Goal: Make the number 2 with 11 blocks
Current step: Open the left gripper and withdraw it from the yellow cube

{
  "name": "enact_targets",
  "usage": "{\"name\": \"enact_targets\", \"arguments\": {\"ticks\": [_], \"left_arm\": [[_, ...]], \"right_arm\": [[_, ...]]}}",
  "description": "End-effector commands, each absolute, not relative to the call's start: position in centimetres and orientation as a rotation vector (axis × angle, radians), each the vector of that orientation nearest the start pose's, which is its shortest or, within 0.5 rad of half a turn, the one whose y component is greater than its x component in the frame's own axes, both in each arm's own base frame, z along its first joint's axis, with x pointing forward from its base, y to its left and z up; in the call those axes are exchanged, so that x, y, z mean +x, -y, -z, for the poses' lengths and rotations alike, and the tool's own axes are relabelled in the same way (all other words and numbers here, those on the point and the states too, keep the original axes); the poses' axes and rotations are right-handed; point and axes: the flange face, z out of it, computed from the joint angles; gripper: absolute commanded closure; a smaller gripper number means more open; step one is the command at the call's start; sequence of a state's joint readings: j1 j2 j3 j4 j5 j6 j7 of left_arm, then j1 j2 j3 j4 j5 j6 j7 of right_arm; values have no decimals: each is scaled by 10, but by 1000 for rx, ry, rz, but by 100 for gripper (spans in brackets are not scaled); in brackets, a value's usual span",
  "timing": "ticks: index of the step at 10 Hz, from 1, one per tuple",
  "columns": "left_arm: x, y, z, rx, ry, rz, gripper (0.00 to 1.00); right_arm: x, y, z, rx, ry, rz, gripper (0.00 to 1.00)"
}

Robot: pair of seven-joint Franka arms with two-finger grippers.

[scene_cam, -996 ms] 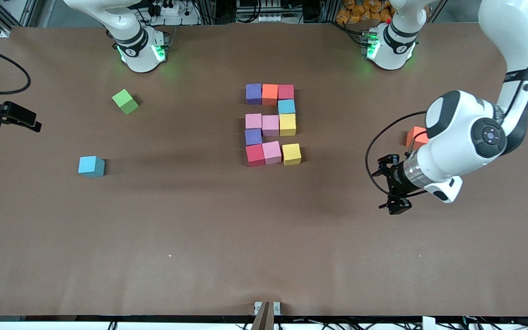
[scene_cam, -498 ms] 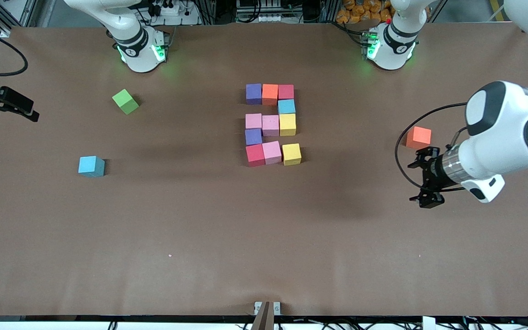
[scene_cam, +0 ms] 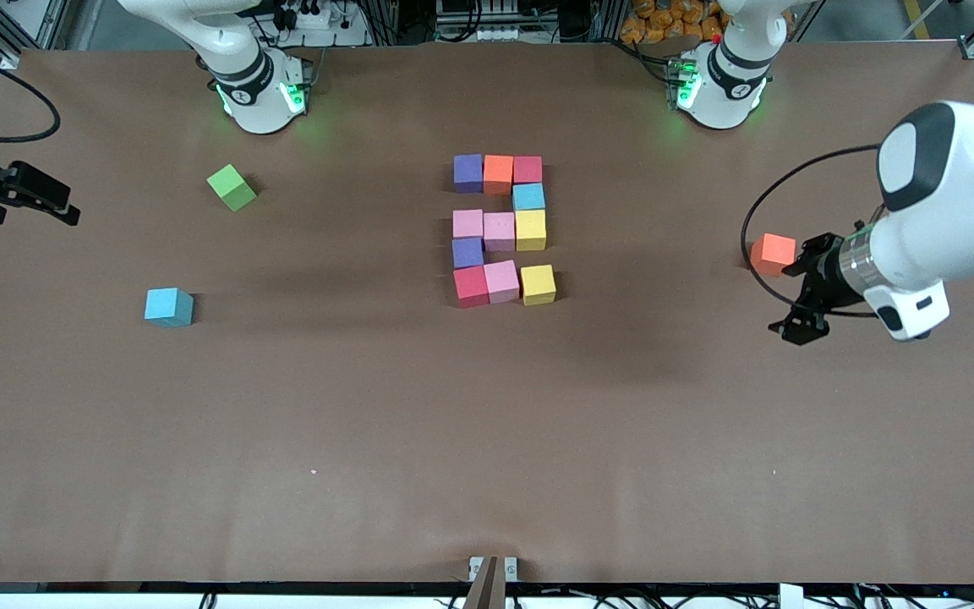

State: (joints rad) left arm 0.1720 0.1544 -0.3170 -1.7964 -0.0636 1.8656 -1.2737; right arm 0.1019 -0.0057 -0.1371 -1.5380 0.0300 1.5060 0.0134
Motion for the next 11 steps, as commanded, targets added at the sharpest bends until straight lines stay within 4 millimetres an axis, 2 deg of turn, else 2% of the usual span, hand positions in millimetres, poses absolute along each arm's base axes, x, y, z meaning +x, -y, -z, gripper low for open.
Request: {"name": "enact_targets", "arguments": {"ticks": [1,3,6,9,11], "left_arm": [[548,72,-483,-2802,1481,-196,0],[540,66,-509,-2924,1158,-112,0],[550,65,-564,-3041,632,67,0],[557,56,-637,-3052,78,-44,0],[551,60,-649,-3076,13,-55,0]], "right_arm": [[540,20,-640,-3117,-61,-28,0],[540,21,-639,-3116,-65,-33,0],[541,19,-639,-3110,-60,-33,0],[542,20,-638,-3109,-65,-25,0],[545,18,-638,-3111,-58,-16,0]]}}
